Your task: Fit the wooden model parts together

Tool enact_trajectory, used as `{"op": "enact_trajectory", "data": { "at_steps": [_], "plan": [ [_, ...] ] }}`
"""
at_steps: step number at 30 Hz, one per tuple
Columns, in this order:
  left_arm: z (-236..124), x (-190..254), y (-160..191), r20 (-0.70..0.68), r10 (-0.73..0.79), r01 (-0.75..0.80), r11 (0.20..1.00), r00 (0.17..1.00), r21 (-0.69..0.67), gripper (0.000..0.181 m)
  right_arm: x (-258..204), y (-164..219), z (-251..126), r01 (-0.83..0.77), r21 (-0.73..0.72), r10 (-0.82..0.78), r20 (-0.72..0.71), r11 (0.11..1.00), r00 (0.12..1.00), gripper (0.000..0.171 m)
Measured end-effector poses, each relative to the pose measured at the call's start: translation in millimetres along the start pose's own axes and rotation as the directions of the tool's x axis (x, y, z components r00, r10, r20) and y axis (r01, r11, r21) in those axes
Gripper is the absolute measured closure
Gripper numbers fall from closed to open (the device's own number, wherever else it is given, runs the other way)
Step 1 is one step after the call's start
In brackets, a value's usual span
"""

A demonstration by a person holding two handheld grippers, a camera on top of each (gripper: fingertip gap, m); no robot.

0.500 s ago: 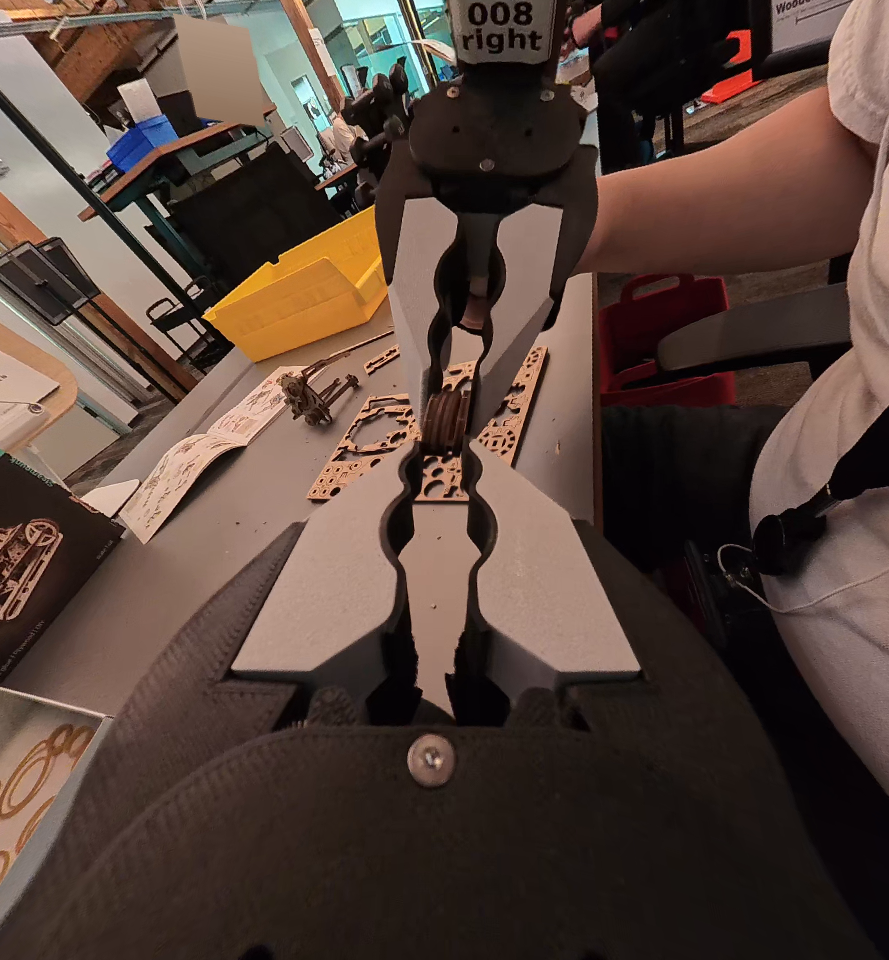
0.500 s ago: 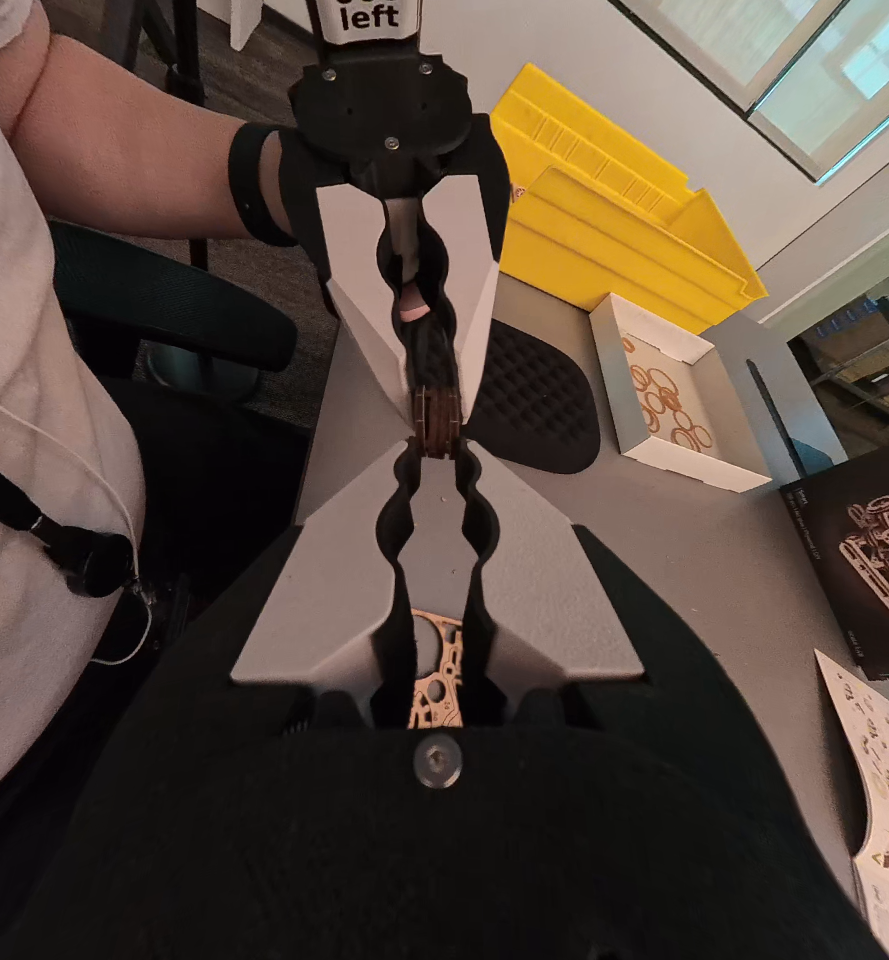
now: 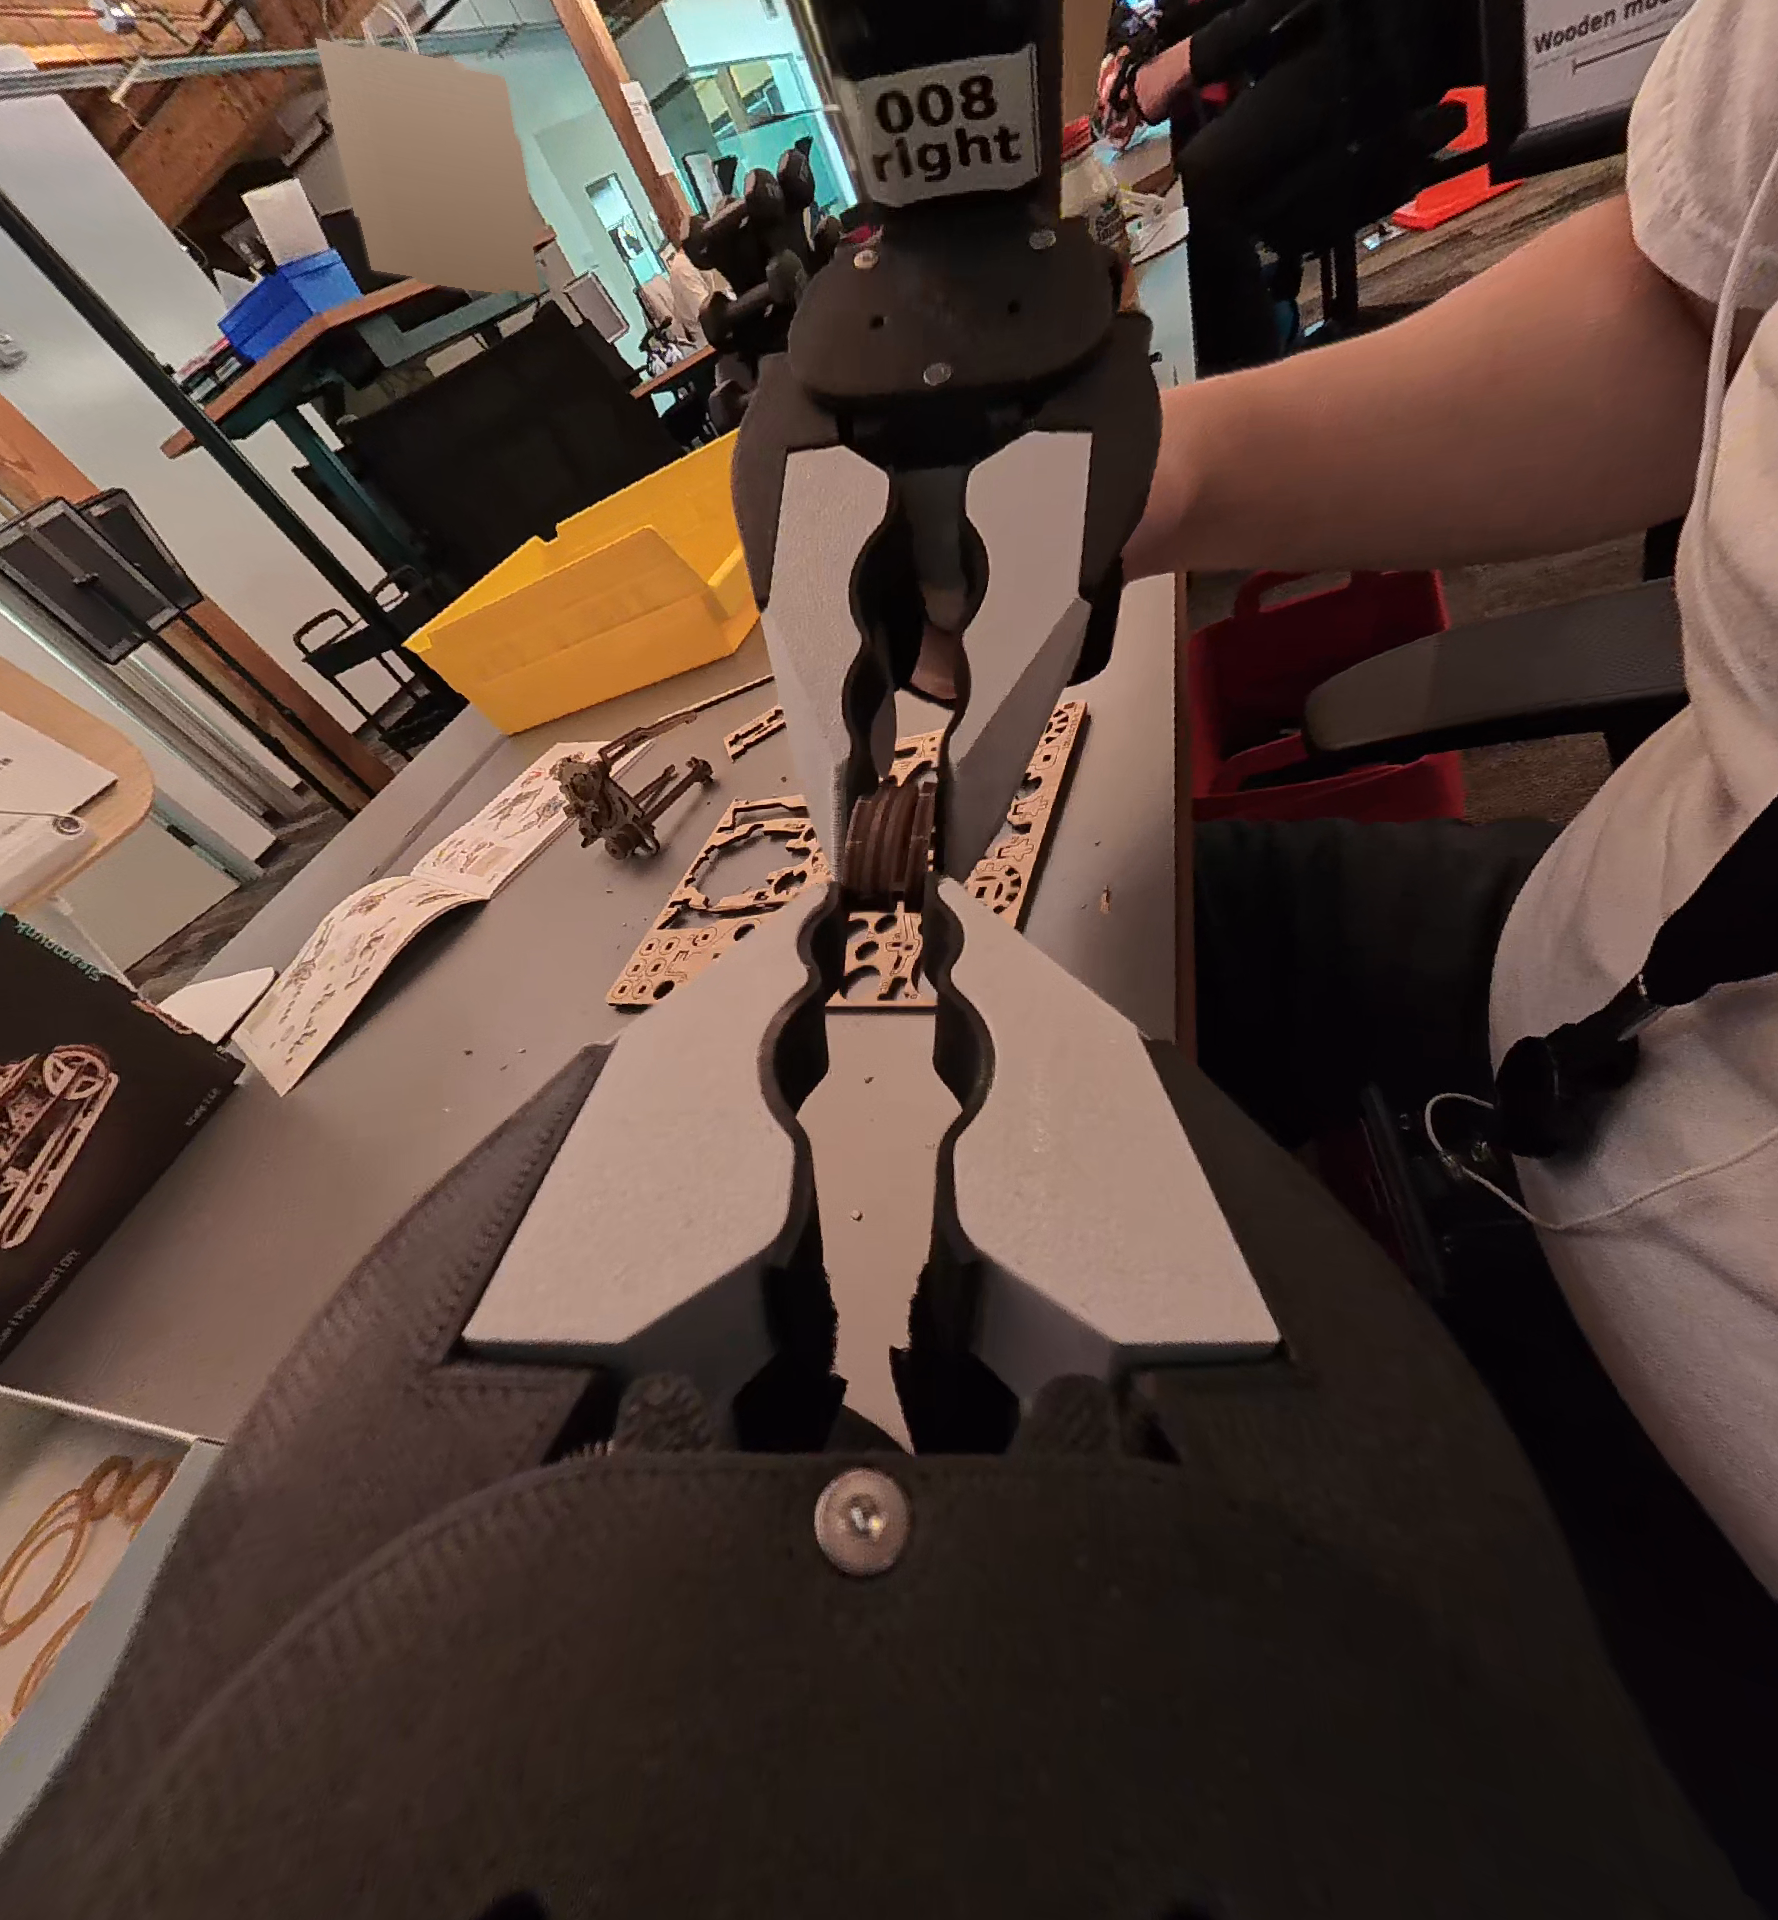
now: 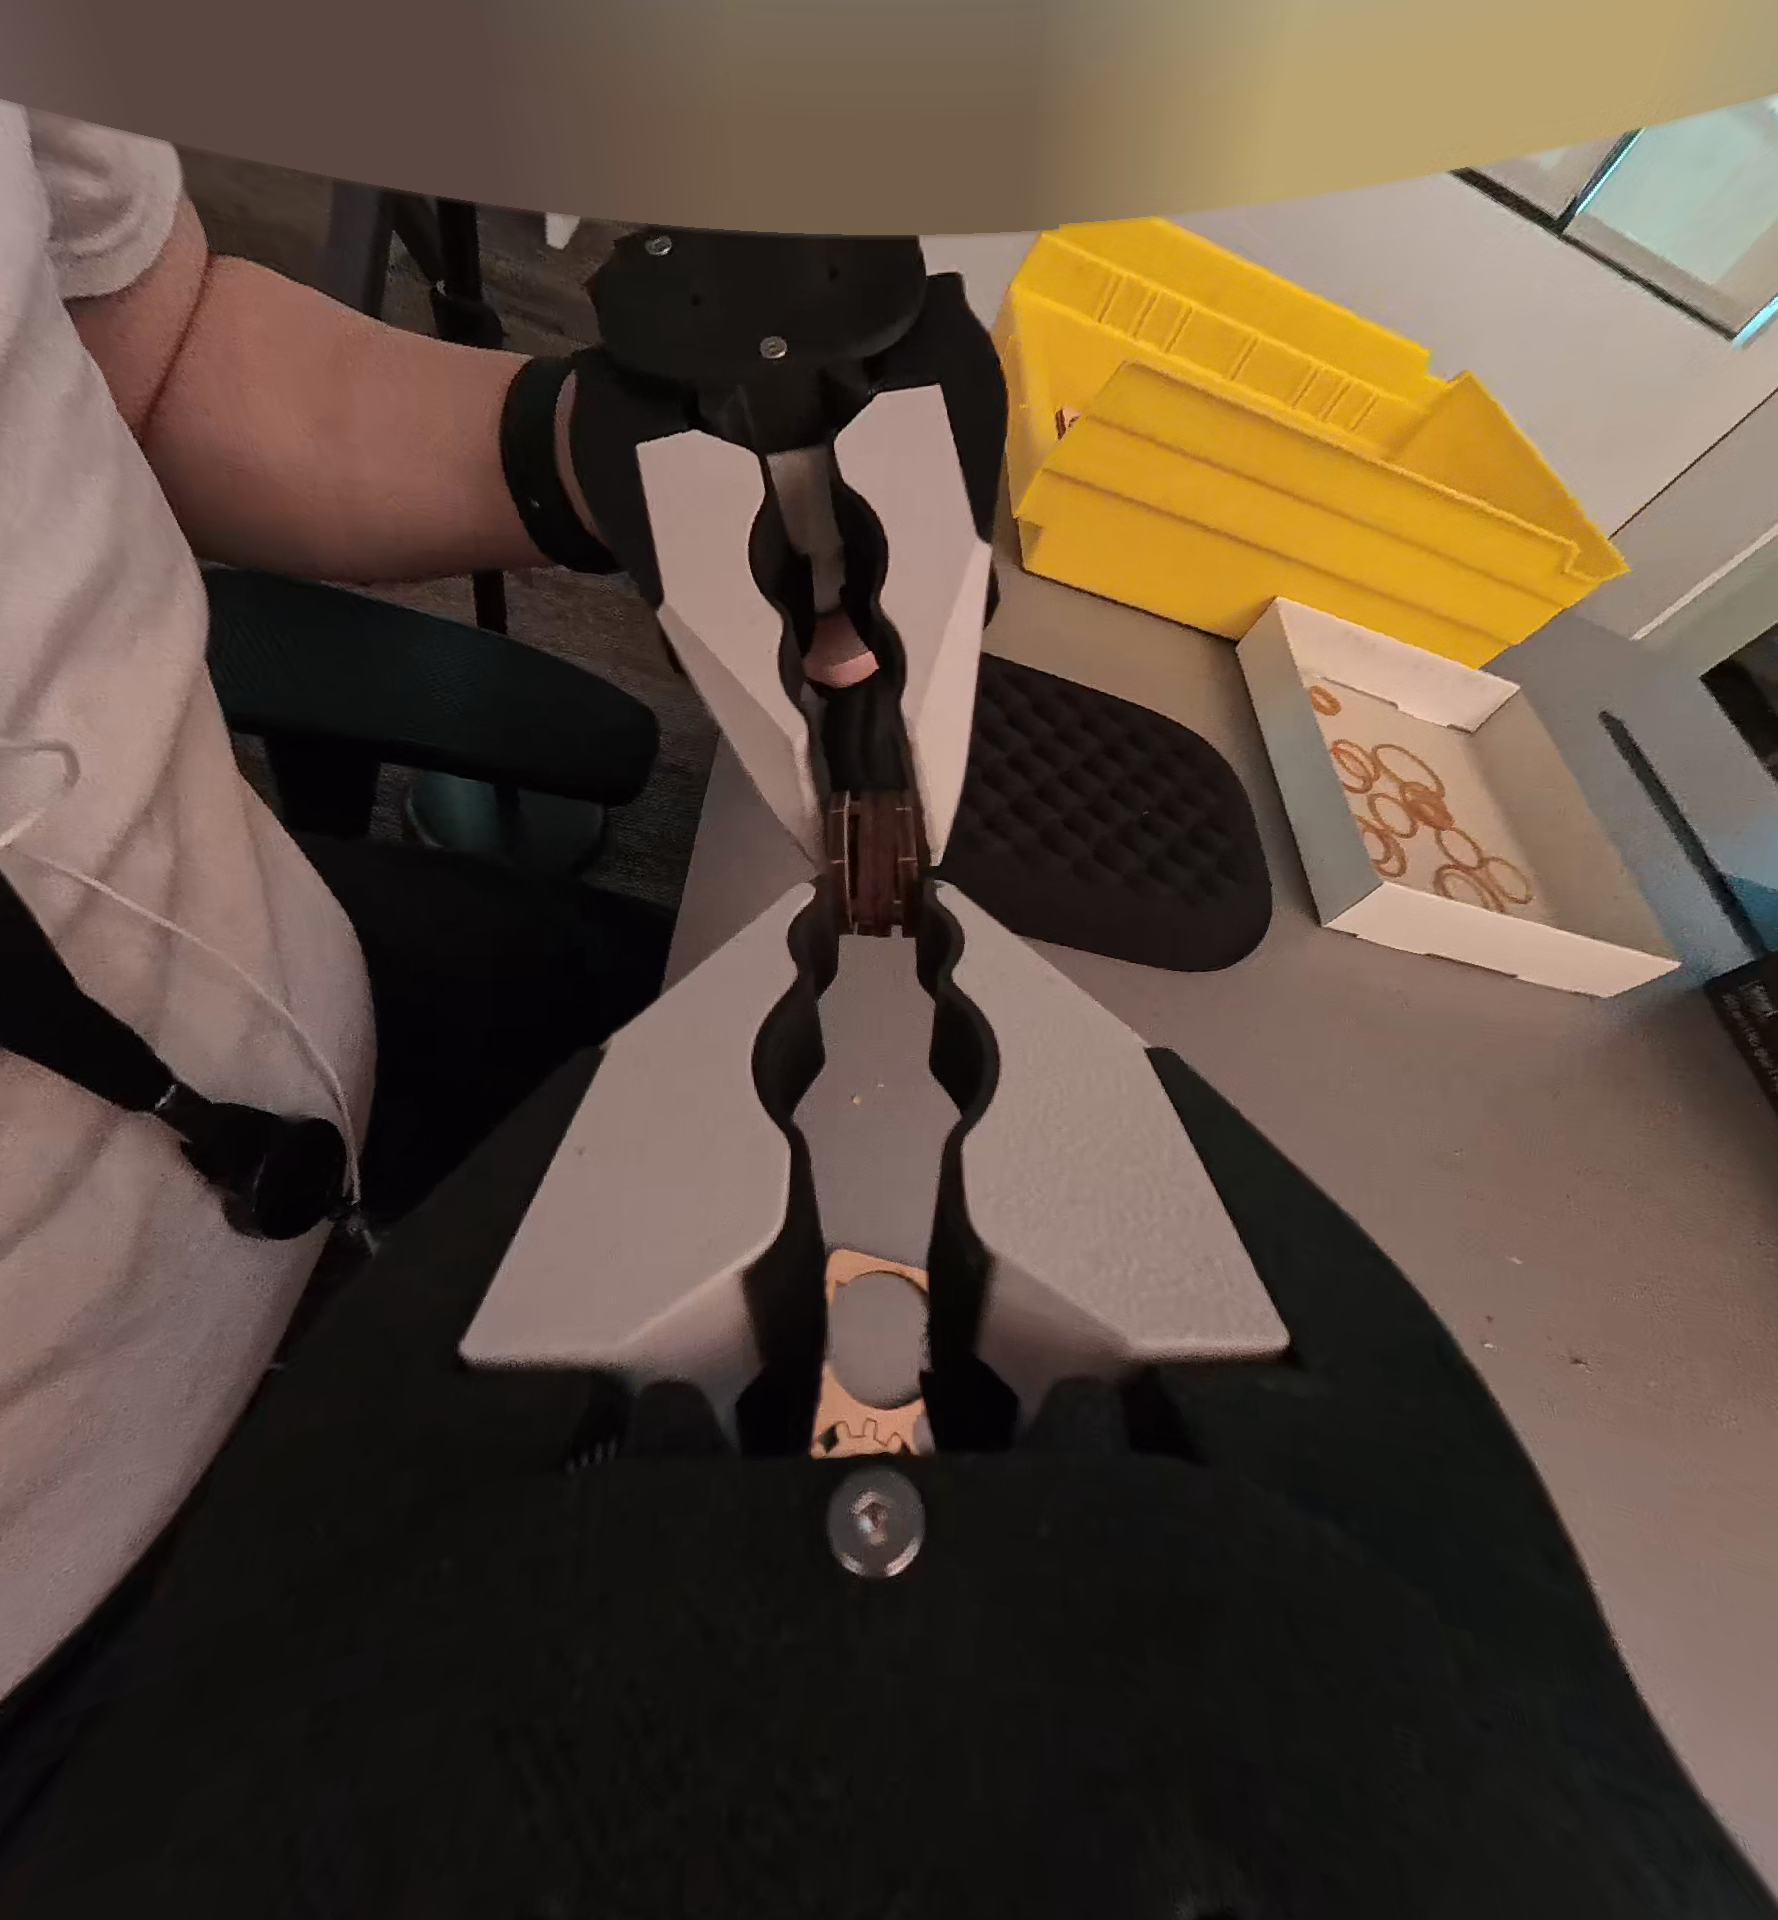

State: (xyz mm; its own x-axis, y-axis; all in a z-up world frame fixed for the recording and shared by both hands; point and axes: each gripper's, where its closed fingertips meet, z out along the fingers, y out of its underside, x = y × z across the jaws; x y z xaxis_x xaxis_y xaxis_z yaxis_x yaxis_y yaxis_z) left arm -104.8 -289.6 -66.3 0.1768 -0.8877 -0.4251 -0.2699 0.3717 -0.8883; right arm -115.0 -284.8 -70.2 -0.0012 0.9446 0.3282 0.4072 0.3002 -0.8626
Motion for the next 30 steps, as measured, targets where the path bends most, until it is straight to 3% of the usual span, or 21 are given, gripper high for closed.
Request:
{"op": "enact_trajectory", "data": {
  "at_steps": [15, 17, 27, 30],
  "plan": [
    [0, 5, 9, -0.019, 0.018, -0.018, 0.999, 1.0, -0.042, 0.169, -5, 12, 6, 0.025, -0.02, -0.025, 0.003, 1.0, 1.0, 0.156],
    [0, 6, 2, -0.018, 0.009, -0.009, 1.0, 1.0, 0.002, 0.169, -4, 13, 7, 0.016, -0.037, -0.015, 0.009, 0.999, 1.0, 0.152],
    [-4, -1, -10, -0.005, -0.048, 0.049, 0.994, 0.999, 0.093, 0.169, -1, -16, -9, -0.042, 0.154, 0.041, 0.008, 0.987, 0.999, 0.157],
    [-2, -2, -8, -0.007, -0.059, 0.06, 0.994, 0.998, 0.093, 0.169, 1, -13, -9, -0.054, 0.135, 0.053, 0.005, 0.989, 0.999, 0.157]
  ]
}}
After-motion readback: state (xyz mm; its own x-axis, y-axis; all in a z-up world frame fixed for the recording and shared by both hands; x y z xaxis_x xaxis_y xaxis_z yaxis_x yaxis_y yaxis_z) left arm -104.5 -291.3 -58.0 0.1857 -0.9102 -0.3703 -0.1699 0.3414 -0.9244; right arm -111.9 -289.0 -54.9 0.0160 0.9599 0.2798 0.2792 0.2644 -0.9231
